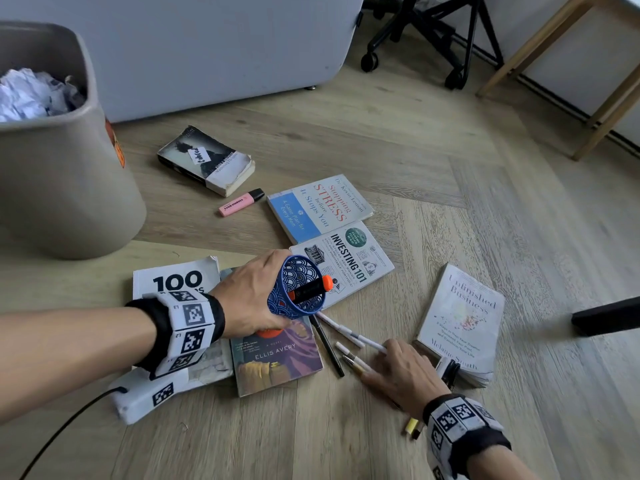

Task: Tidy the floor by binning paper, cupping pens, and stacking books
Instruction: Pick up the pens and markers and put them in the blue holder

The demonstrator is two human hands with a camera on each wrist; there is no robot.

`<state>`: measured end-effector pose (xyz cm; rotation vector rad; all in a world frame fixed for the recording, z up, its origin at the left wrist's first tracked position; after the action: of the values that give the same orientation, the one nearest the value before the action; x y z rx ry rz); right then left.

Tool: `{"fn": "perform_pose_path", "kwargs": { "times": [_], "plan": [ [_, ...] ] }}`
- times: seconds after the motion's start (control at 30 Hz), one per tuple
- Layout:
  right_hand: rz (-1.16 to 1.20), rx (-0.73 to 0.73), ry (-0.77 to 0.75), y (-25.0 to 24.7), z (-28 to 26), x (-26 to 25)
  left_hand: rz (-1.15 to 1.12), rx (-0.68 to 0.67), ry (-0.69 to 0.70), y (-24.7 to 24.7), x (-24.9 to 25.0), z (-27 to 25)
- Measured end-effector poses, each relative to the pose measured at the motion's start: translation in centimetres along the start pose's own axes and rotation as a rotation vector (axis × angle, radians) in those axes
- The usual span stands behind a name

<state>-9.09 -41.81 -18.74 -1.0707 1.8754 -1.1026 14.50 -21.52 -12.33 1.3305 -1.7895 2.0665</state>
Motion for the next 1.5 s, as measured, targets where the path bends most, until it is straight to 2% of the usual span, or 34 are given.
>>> {"fn": "perform_pose_path", "kwargs": {
  "times": [0.1, 0.27, 0.33, 0.4, 0.47, 0.57, 0.63, 0.73, 0.8, 0.97, 1.1, 1.17, 1.23, 1.33, 1.4, 1.5],
  "plan": [
    [-0.038, -0.026, -0.047, 1.0, -0.5, -0.2, -0.004, 0.003, 0.008, 0.0, -0.1, 0.0],
    [0.111, -0.041, -0.149, 0.8, 0.1, -0.2, -0.001, -0.008, 0.013, -0.1, -0.3, -0.1],
    [0.183, 0.079, -0.177, -0.3, 0.6, -0.3, -0.003, -0.012, 0.004, -0.1, -0.4, -0.1],
    [0.241, 0.193, -0.133, -1.5, 1.7, -0.6, -0.009, -0.015, 0.000, -0.1, -0.5, -0.1],
    [0.285, 0.231, -0.109, -2.0, 2.9, -1.5, -0.018, -0.018, 0.000, -0.1, -0.6, -0.1],
    [0.262, 0.151, -0.143, -1.3, 4.3, -3.1, -0.026, -0.029, -0.005, -0.1, -0.8, -0.2],
    [0.159, 0.081, -0.120, -0.3, 4.7, -3.6, -0.038, -0.032, -0.008, -0.2, -1.0, -0.3],
    [-0.002, 0.059, -0.112, -0.1, 4.8, -3.3, -0.049, -0.033, -0.015, -0.4, -1.3, -0.4],
    [0.038, 0.067, -0.115, -0.9, 4.6, -2.9, -0.047, -0.039, -0.016, -0.4, -1.4, -0.3],
    [0.236, 0.197, -0.208, -5.2, 2.7, -3.2, -0.028, -0.053, -0.029, -0.3, -1.5, 0.1],
    [0.474, 0.456, -0.218, -9.5, 1.5, -4.9, 0.000, -0.071, -0.028, -0.3, -0.8, 0.3],
    [0.535, 0.527, -0.229, -11.1, 1.2, -6.1, 0.020, -0.078, -0.030, -0.3, -0.6, 0.3],
    [0.505, 0.494, -0.314, -12.1, 1.2, -7.3, 0.030, -0.080, -0.035, -0.3, -0.4, 0.4],
    [0.396, 0.294, -0.401, -11.9, 1.6, -8.0, 0.026, -0.080, -0.042, -0.4, -0.3, 0.5],
    [0.281, 0.213, -0.403, -11.6, 2.1, -8.3, 0.031, -0.075, -0.040, -0.3, -0.5, 0.4],
    [0.224, 0.202, -0.367, -12.0, 2.7, -9.3, 0.072, -0.091, -0.022, -0.2, -0.2, 0.4]
  ]
}}
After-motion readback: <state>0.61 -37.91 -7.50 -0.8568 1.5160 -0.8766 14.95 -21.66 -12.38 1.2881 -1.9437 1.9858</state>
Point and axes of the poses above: each hand's wrist, its own z-axis towards the middle knuckle, its own y-axis out of the palm, x = y × z, the point moved 3 cm from there along z, towards the middle knuckle, and after that the axes turned 3 degrees about -y, right-handed, at the moved point
